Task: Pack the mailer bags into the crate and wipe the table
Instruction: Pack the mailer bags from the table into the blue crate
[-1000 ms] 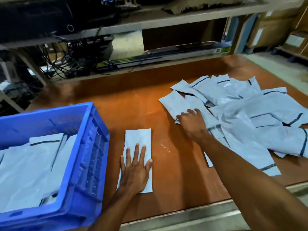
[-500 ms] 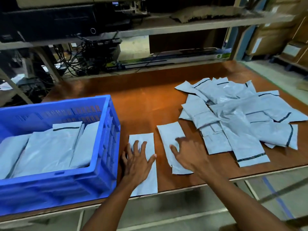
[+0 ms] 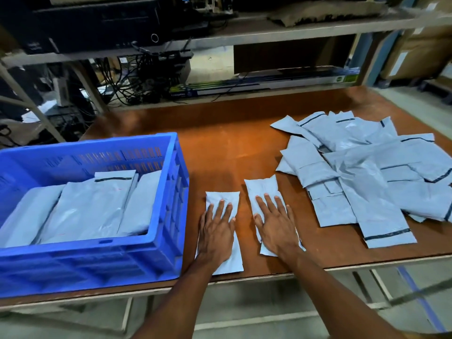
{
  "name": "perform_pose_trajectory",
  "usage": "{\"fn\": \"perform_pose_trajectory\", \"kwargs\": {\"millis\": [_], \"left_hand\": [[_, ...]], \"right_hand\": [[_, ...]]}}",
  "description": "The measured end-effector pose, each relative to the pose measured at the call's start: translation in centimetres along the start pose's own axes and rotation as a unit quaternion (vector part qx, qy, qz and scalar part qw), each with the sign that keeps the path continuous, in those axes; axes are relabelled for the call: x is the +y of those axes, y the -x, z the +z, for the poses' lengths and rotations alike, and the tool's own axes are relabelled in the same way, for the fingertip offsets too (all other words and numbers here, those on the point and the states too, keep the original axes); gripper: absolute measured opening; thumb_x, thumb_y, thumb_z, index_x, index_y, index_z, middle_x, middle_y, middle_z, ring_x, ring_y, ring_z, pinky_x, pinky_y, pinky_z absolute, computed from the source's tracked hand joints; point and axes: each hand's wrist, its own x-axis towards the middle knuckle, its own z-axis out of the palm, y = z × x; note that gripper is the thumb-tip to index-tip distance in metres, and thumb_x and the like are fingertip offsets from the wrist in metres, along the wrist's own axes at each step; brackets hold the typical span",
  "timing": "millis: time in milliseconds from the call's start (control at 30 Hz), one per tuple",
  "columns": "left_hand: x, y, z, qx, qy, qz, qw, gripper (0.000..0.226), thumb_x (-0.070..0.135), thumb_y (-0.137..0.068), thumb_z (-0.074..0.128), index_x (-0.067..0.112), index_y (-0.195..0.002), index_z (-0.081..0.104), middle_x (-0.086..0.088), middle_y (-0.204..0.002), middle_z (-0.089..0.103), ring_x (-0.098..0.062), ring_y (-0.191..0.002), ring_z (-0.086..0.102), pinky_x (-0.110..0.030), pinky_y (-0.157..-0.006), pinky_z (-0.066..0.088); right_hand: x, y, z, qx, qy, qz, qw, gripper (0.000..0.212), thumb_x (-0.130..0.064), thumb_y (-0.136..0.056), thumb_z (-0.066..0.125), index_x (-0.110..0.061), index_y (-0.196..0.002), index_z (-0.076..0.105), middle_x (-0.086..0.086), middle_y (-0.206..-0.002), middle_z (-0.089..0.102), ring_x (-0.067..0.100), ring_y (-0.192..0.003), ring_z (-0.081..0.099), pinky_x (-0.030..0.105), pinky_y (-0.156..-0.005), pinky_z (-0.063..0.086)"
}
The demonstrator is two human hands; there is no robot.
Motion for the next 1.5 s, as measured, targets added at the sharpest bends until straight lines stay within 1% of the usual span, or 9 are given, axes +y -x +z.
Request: {"fn": "perform_pose_trajectory", "kwargs": {"millis": [167, 267, 367, 600, 767, 967, 1167, 1400, 1500], "left_hand": [[0.2, 0.1, 0.2, -0.016, 0.02, 0.017, 1.0, 0.049, 0.028, -0.098, 0.028, 0.016, -0.134, 0.059, -0.006, -0.142, 0.055, -0.027, -0.133, 0.05, -0.044, -0.106, 0.044], [0.5, 1.0, 0.0, -0.022, 0.021, 0.006, 1.0, 0.049, 0.029, -0.098, 0.03, 0.015, -0.132, 0.061, -0.006, -0.139, 0.058, -0.028, -0.129, 0.054, -0.045, -0.101, 0.049], [1.4, 1.9, -1.9, -0.016, 0.049, 0.01, 0.999, 0.049, 0.033, -0.097, 0.03, 0.017, -0.131, 0.062, -0.002, -0.139, 0.058, -0.026, -0.128, 0.055, -0.043, -0.098, 0.052], [2.1, -2.1, -18.1, 0.216, 0.125, 0.082, 0.965, 0.05, 0.036, -0.103, 0.027, 0.018, -0.147, 0.044, 0.0, -0.156, 0.037, -0.024, -0.144, 0.031, -0.041, -0.117, 0.025], [-6.3, -3.7, -31.7, 0.327, 0.044, 0.071, 0.941, 0.047, 0.034, -0.105, 0.031, 0.019, -0.148, 0.04, -0.002, -0.157, 0.034, -0.026, -0.144, 0.031, -0.042, -0.117, 0.024], [-25.7, -2.0, -33.3, 0.214, -0.048, -0.02, 0.975, 0.05, 0.037, -0.102, 0.028, 0.014, -0.142, 0.048, -0.012, -0.15, 0.044, -0.034, -0.133, 0.045, -0.049, -0.108, 0.035], [-40.5, 0.4, -27.7, 0.013, -0.091, -0.062, 0.994, 0.065, 0.041, -0.094, 0.013, 0.007, -0.127, 0.057, -0.021, -0.128, 0.06, -0.04, -0.112, 0.061, -0.053, -0.088, 0.051], [-44.8, -2.2, -24.2, -0.2, -0.044, -0.079, 0.976, 0.054, 0.039, -0.105, 0.027, 0.014, -0.153, 0.026, -0.018, -0.16, 0.021, -0.037, -0.142, 0.03, -0.046, -0.114, 0.028], [-46.4, -2.9, -23.8, -0.214, -0.073, -0.032, 0.974, 0.055, 0.036, -0.106, 0.03, 0.01, -0.154, 0.022, -0.017, -0.161, 0.017, -0.034, -0.144, 0.025, -0.046, -0.114, 0.027]], "right_hand": [[-0.6, 0.8, -0.4, -0.015, -0.031, -0.006, 0.999, 0.101, -0.065, -0.075, -0.035, -0.032, -0.155, 0.016, -0.007, -0.163, 0.013, 0.02, -0.152, 0.007, 0.044, -0.119, -0.005], [-0.7, 1.9, -0.3, -0.051, -0.036, -0.032, 0.998, 0.078, -0.058, -0.095, -0.01, -0.024, -0.149, 0.035, 0.001, -0.154, 0.04, 0.029, -0.143, 0.035, 0.044, -0.117, 0.006], [-0.5, 2.4, 0.2, -0.017, -0.047, -0.055, 0.997, 0.069, -0.056, -0.1, 0.0, -0.022, -0.141, 0.044, 0.006, -0.143, 0.054, 0.028, -0.136, 0.038, 0.039, -0.112, 0.01], [-6.5, 0.0, -11.3, 0.196, -0.24, -0.066, 0.948, 0.041, -0.025, -0.106, 0.039, -0.022, -0.147, 0.042, 0.004, -0.154, 0.04, 0.022, -0.147, 0.027, 0.045, -0.118, 0.026], [-17.2, -2.0, -20.8, 0.265, -0.313, -0.168, 0.897, 0.041, -0.027, -0.107, 0.035, -0.018, -0.145, 0.047, 0.003, -0.149, 0.047, 0.018, -0.144, 0.032, 0.034, -0.115, 0.029], [-31.5, -2.7, -19.1, 0.149, -0.29, -0.228, 0.917, 0.038, -0.022, -0.104, 0.04, -0.013, -0.138, 0.054, 0.014, -0.137, 0.057, 0.029, -0.131, 0.047, 0.039, -0.108, 0.036], [-45.7, -3.5, -12.6, 0.033, -0.138, -0.23, 0.963, 0.021, -0.021, -0.096, 0.045, -0.012, -0.105, 0.062, 0.018, -0.096, 0.069, 0.038, -0.097, 0.063, 0.041, -0.077, 0.047], [-51.5, -5.6, -7.2, -0.088, 0.038, -0.235, 0.967, 0.028, -0.02, -0.091, 0.047, -0.007, -0.107, 0.067, 0.018, -0.116, 0.064, 0.04, -0.116, 0.054, 0.044, -0.096, 0.043], [-51.2, -7.8, -4.9, -0.079, 0.087, -0.24, 0.964, 0.044, -0.036, -0.093, 0.044, -0.013, -0.129, 0.055, 0.017, -0.143, 0.046, 0.037, -0.138, 0.033, 0.047, -0.11, 0.029]]}}
